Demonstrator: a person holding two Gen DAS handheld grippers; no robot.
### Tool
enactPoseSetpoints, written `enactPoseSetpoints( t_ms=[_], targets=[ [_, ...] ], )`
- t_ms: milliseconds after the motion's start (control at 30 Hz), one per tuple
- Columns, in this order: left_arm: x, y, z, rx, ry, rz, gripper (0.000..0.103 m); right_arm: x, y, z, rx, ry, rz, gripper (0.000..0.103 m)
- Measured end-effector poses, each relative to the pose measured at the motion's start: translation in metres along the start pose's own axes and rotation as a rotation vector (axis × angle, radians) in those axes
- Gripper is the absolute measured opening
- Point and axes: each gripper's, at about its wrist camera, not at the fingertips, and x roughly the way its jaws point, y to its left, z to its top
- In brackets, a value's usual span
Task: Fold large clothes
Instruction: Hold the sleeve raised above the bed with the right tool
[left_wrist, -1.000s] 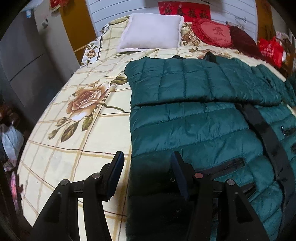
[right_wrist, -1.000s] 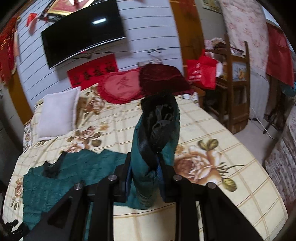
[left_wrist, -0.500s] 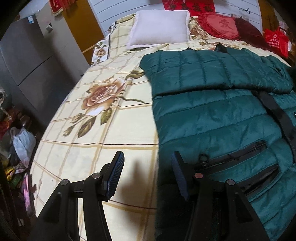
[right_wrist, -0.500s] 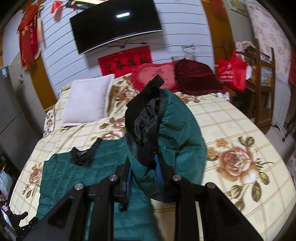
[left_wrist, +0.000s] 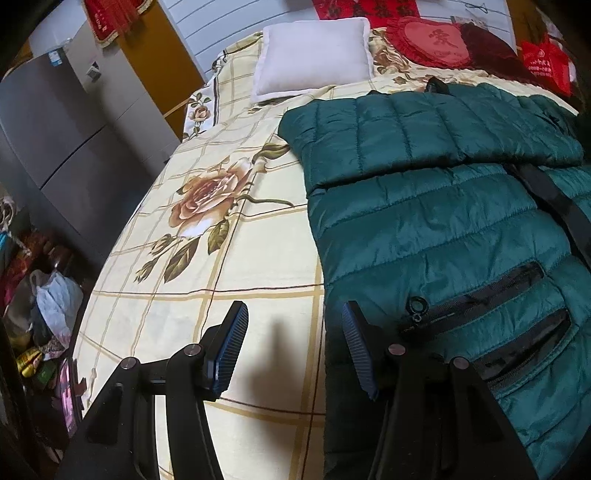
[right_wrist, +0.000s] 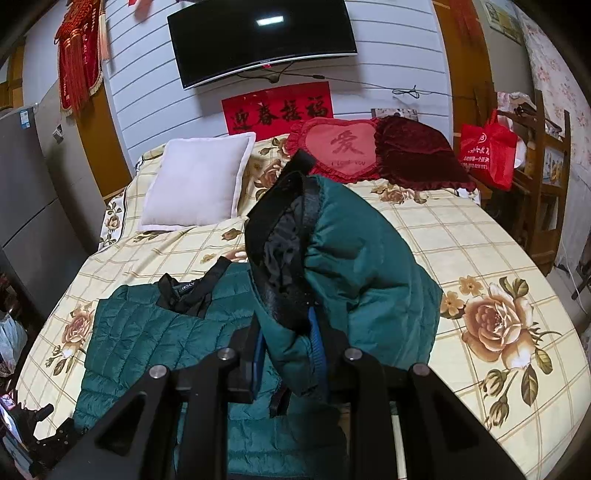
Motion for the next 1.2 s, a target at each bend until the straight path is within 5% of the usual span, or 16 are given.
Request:
enactPoseSetpoints(
  t_ms=[1200],
  targets=[
    [0.006,-0.01,-0.004,0.05,0.015,0.013,0.035,0.017,0.011,-0.008,-0.026,0.034,0.008,0.023]
  ],
)
